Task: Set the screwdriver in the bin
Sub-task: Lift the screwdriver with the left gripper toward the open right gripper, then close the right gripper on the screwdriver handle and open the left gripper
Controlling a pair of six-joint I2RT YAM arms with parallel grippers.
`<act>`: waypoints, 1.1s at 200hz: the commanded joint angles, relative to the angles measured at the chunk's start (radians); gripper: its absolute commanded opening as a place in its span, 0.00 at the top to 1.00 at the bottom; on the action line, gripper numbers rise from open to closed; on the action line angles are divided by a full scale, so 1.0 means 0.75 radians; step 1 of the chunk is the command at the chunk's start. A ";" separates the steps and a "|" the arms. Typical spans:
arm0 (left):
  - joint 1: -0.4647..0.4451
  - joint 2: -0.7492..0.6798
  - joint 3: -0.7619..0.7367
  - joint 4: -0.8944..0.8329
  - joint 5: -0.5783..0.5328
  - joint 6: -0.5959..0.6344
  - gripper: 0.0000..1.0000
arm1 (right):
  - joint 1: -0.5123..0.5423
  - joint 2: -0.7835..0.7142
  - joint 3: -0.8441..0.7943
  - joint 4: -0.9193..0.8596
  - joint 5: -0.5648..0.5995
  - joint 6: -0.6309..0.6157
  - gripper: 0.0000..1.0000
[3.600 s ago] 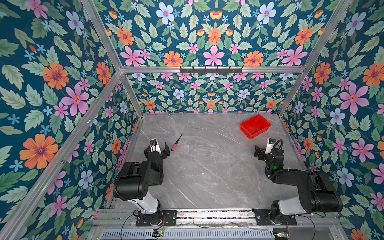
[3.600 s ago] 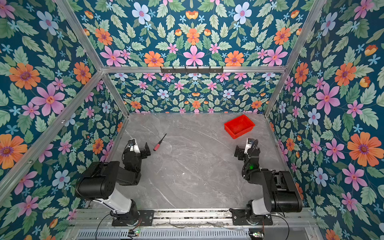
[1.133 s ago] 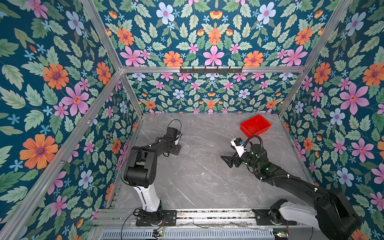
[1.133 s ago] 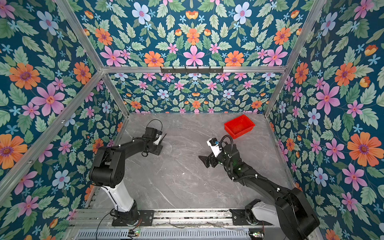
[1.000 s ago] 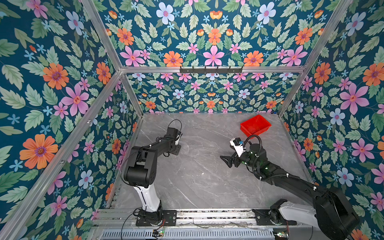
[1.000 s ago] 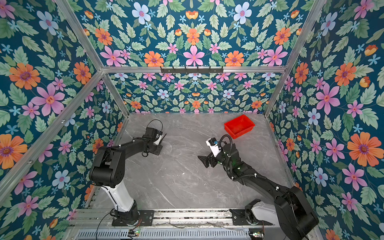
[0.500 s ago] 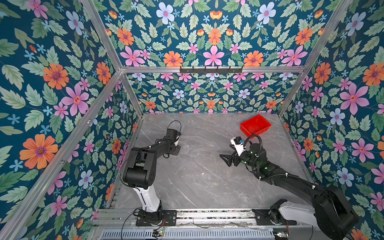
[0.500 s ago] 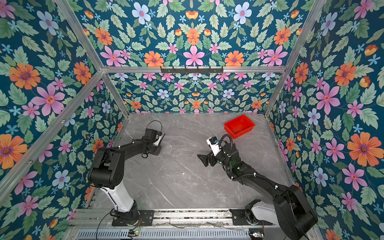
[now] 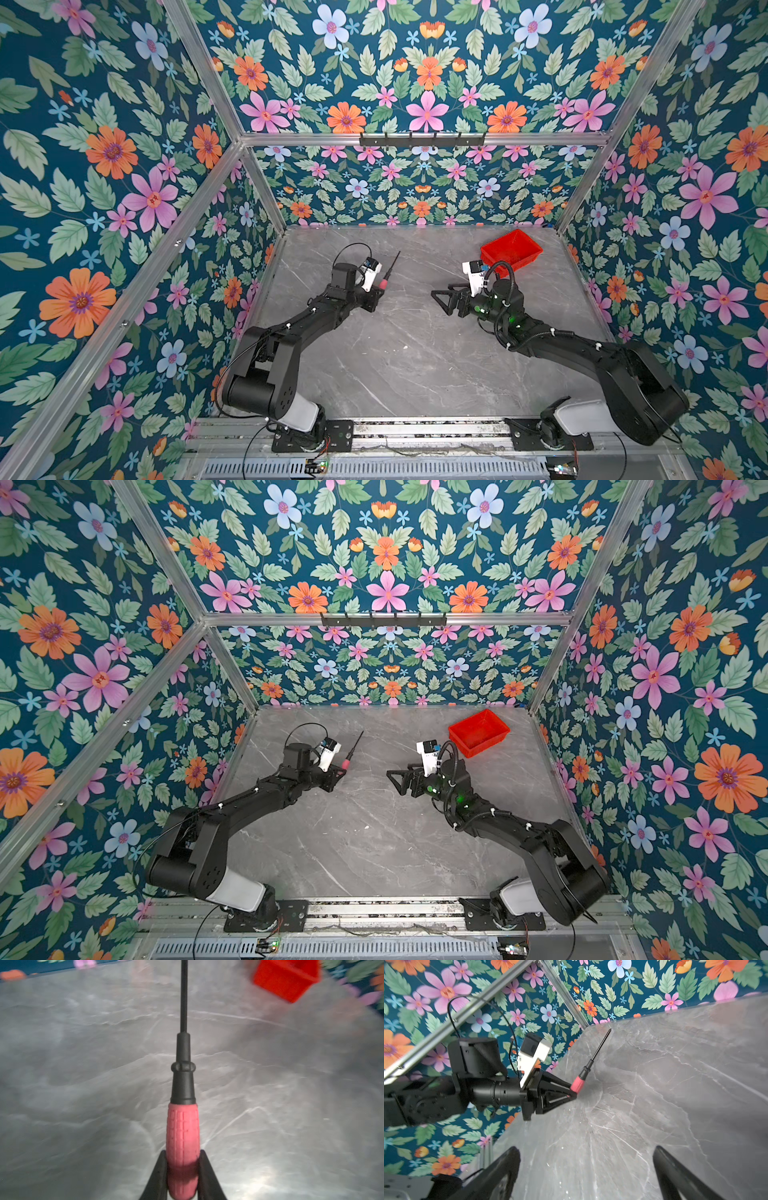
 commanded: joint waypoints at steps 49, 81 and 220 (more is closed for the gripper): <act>-0.153 -0.022 -0.054 0.378 0.497 -0.155 0.88 | -0.008 0.341 0.034 0.725 -0.206 0.489 0.08; -0.187 -0.022 -0.058 0.344 0.511 -0.149 0.88 | -0.007 0.392 0.068 0.699 -0.235 0.476 0.24; -0.233 0.023 -0.031 0.279 0.495 -0.121 0.87 | -0.006 0.366 0.035 0.660 -0.202 0.460 0.92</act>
